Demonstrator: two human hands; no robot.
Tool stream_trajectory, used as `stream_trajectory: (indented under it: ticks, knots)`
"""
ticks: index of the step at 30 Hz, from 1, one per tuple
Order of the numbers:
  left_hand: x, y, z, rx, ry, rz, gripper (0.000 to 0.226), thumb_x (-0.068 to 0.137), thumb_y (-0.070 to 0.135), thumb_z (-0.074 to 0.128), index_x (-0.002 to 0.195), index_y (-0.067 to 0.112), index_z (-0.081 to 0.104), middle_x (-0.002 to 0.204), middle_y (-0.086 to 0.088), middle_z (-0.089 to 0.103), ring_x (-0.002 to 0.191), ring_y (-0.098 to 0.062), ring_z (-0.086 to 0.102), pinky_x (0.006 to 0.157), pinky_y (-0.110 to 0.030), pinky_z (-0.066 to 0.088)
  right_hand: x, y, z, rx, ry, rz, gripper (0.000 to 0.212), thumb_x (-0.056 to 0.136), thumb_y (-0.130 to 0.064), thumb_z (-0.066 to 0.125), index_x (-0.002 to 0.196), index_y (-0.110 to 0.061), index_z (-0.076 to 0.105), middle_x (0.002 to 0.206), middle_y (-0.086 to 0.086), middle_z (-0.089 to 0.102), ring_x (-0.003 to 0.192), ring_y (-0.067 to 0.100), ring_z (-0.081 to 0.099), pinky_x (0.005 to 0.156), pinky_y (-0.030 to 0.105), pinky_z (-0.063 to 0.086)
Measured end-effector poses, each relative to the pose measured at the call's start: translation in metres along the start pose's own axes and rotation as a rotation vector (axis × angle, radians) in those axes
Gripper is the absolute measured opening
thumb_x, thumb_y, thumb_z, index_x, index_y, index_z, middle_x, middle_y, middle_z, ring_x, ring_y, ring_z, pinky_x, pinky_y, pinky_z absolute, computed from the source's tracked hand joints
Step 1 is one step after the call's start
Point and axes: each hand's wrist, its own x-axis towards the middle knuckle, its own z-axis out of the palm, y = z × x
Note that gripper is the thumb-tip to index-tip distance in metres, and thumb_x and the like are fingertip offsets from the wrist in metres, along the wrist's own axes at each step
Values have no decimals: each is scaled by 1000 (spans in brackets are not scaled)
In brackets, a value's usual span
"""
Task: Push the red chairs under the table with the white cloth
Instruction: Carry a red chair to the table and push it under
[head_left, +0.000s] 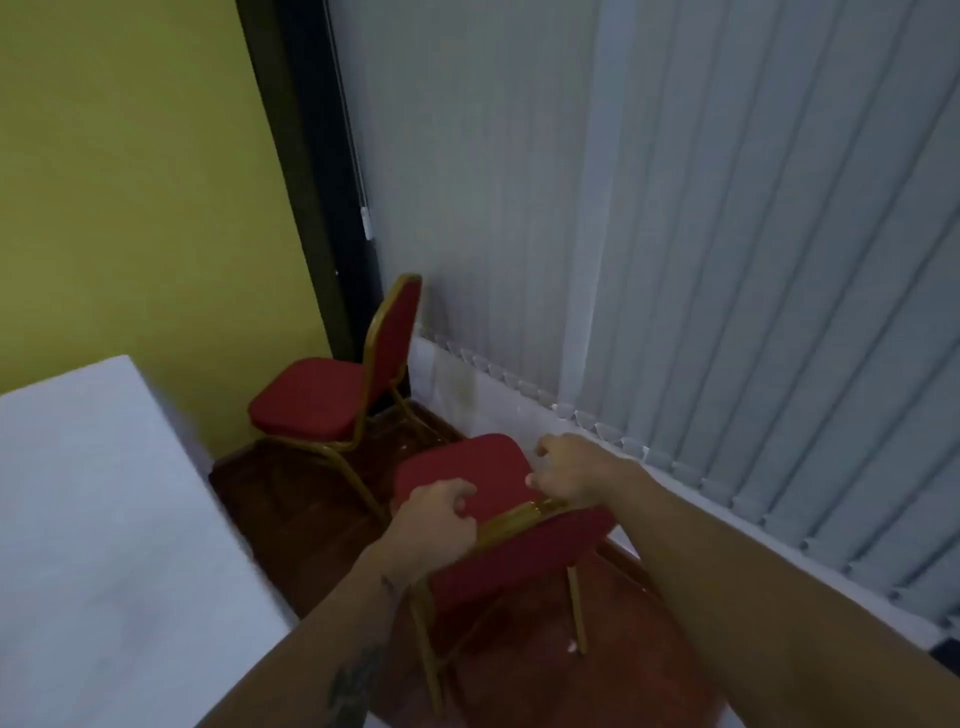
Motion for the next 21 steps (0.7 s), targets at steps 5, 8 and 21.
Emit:
stream_trajectory:
  ticks: [5, 8, 21]
  knots:
    - [24, 11, 28, 73, -67, -69, 64, 73, 32, 54, 137, 27, 58, 128, -2, 65, 119, -24, 61, 102, -37, 50, 5, 32, 10, -7, -94, 31, 37, 98, -55, 49, 105, -29, 75, 107, -5, 67, 104, 23, 60, 97, 44, 42]
    - [29, 18, 40, 89, -131, -106, 56, 74, 27, 55, 129, 28, 62, 123, -1, 66, 113, -25, 62, 98, -38, 52, 2, 42, 14, 8, -73, 29, 47, 103, -58, 40, 100, -27, 75, 94, -6, 64, 92, 18, 54, 95, 45, 30]
    - [53, -15, 53, 233, -187, -217, 44, 72, 24, 55, 114, 29, 68, 112, -4, 72, 104, -29, 68, 89, -35, 56, 20, 40, 42, 210, -11, 148, 38, 99, -45, 35, 87, -21, 62, 101, 3, 57, 113, 26, 41, 101, 48, 37]
